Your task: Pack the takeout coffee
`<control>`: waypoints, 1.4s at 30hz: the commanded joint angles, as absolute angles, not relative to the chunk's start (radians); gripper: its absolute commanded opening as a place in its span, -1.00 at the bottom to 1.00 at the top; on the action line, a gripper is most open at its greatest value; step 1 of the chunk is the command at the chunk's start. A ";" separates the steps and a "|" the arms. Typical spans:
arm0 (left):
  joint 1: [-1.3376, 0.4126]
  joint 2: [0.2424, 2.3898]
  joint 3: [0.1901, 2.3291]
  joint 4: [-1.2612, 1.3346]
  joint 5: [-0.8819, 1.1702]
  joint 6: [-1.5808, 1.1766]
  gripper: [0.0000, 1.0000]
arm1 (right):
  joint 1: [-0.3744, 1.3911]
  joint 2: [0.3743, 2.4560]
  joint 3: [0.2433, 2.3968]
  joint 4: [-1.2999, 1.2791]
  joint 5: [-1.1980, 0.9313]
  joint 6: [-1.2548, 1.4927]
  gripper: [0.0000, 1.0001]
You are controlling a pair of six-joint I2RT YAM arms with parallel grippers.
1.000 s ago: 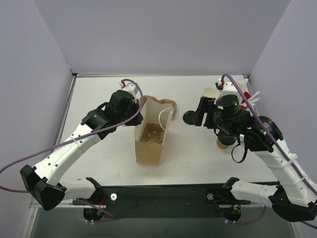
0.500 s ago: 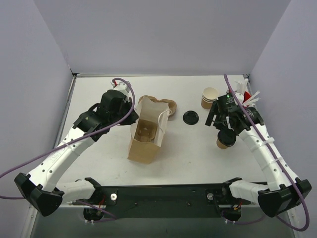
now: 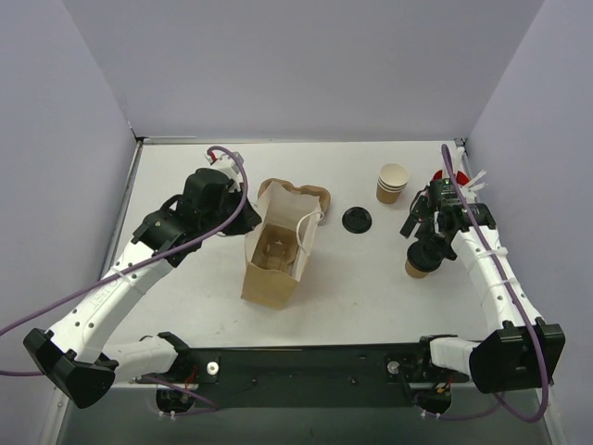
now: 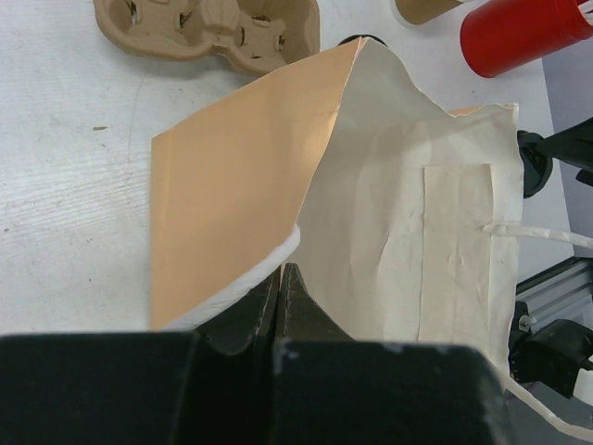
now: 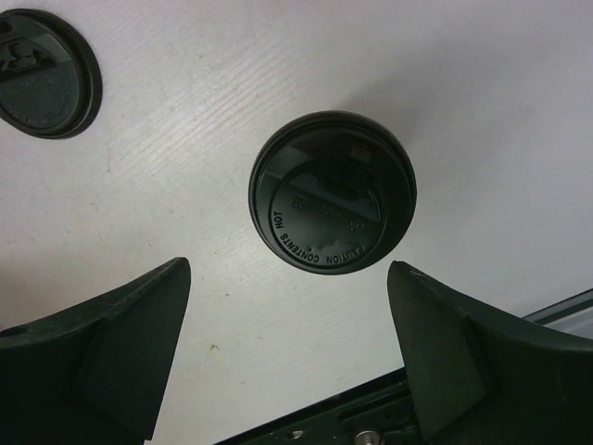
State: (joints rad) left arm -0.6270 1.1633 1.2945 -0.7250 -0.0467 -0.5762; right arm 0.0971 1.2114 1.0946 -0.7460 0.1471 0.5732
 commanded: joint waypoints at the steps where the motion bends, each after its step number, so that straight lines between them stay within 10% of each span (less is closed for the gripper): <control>1: -0.623 1.141 1.296 -0.664 -0.005 -0.606 -1.00 | 0.051 1.224 1.046 -0.713 0.115 0.549 0.65; 42: -0.623 1.172 1.301 -0.626 0.035 -0.647 -1.00 | 0.003 1.309 0.968 -0.653 0.140 0.529 0.66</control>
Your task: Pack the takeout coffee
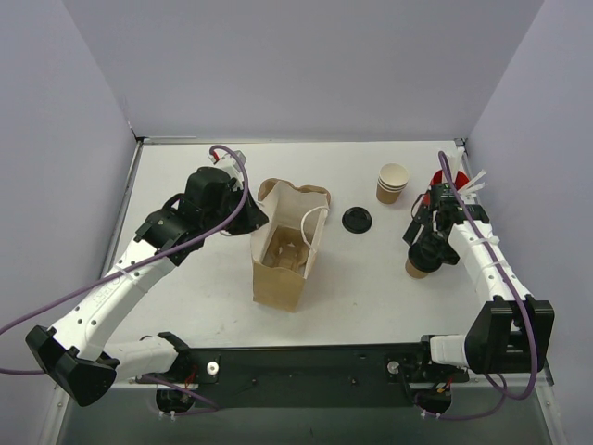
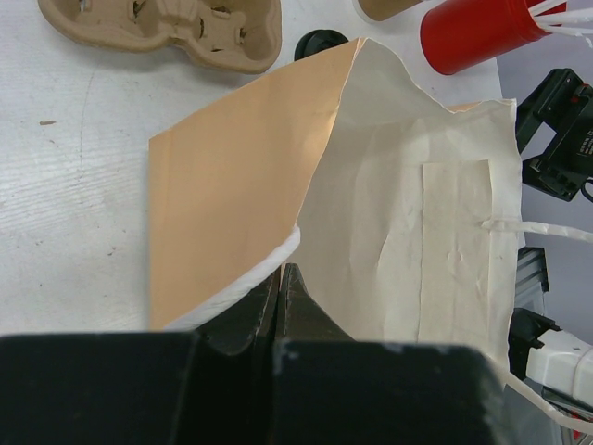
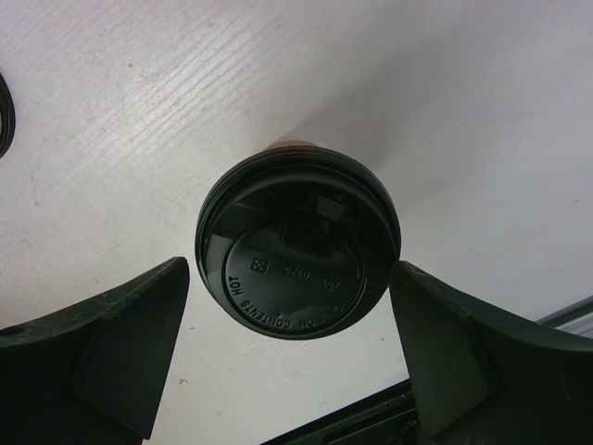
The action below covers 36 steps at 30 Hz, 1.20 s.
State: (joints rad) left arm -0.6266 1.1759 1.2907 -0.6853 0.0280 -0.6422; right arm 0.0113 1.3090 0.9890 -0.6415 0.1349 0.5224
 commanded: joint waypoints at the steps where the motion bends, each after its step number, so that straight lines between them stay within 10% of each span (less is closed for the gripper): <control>1: -0.623 1.173 1.301 -0.626 0.037 -0.647 -1.00 | 0.003 1.301 0.971 -0.655 0.137 0.525 0.67; 36: -0.620 1.175 1.293 -0.620 0.035 -0.646 -1.00 | 0.003 1.285 0.974 -0.680 0.147 0.514 0.67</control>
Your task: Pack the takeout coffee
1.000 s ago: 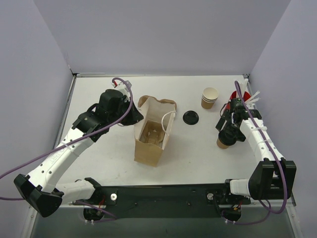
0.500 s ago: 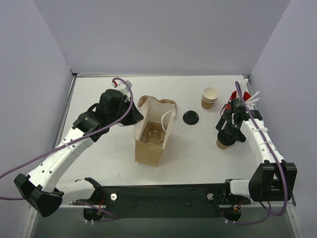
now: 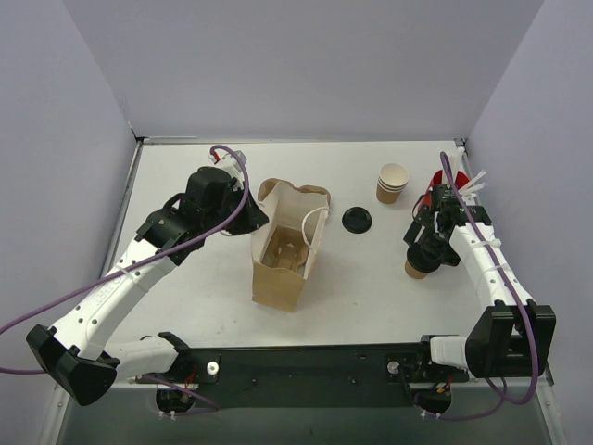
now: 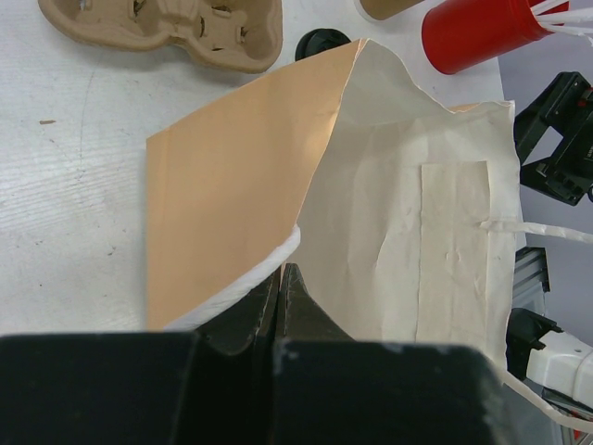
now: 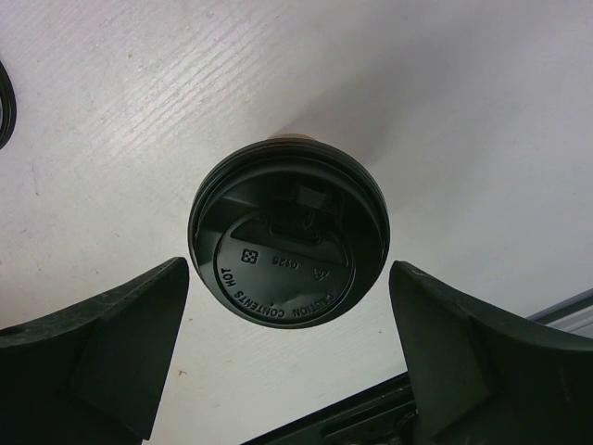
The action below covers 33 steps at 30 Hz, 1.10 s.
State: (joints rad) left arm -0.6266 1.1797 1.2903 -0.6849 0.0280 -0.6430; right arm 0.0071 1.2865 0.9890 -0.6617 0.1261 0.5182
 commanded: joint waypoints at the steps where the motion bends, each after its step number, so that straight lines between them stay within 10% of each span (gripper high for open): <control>1: -0.618 1.175 1.293 -0.621 0.037 -0.646 -1.00 | 0.002 1.290 0.973 -0.677 0.149 0.514 0.66; 33: -0.618 1.134 1.174 -0.479 0.032 -0.882 -1.00 | 0.037 1.238 1.103 -0.758 0.069 0.496 0.07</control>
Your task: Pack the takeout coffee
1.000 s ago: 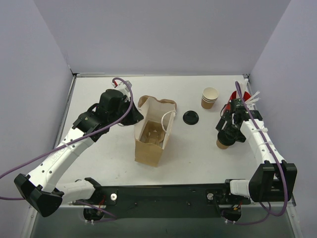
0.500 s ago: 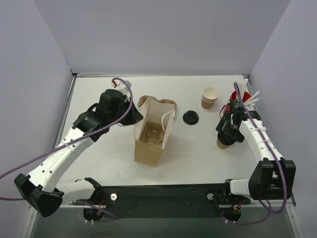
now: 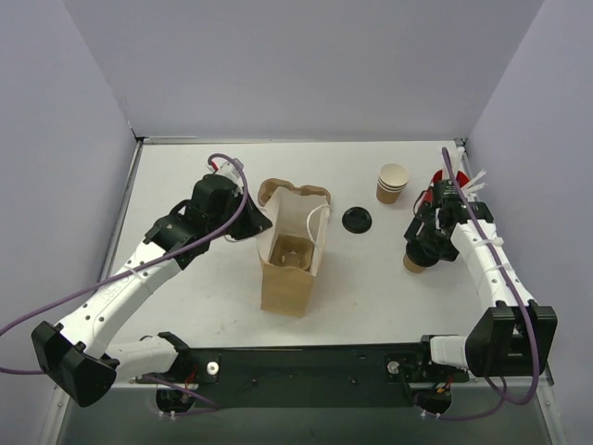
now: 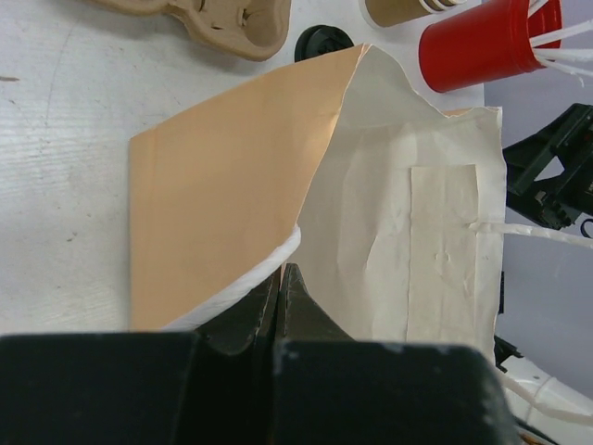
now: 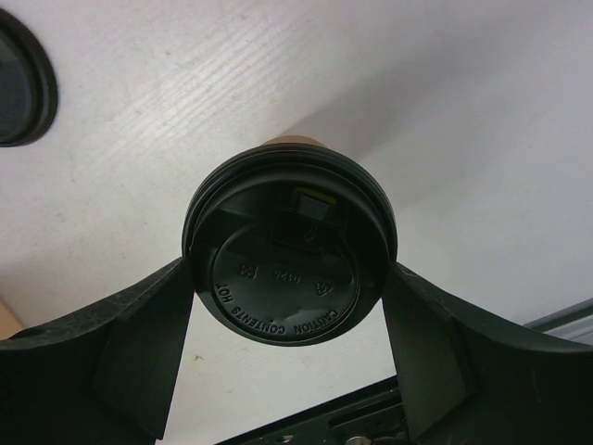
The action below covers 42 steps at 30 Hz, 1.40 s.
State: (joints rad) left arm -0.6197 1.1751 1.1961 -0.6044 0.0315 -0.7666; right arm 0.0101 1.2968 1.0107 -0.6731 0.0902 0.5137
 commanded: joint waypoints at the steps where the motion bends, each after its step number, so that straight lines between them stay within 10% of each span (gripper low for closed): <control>1: -0.621 1.132 1.166 -0.462 0.022 -0.890 -1.00 | 0.046 1.235 1.138 -0.768 0.064 0.495 0.07; 42: -0.881 1.535 1.649 -0.790 -0.265 -0.518 -1.00 | 0.365 1.416 2.055 -0.933 -0.175 0.572 0.04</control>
State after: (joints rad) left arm -0.8730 1.5177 1.5993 -0.7723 -0.2386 -0.5148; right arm 0.3248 1.3853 1.9766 -0.9241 -0.1402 0.5495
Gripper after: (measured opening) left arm 0.022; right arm 0.710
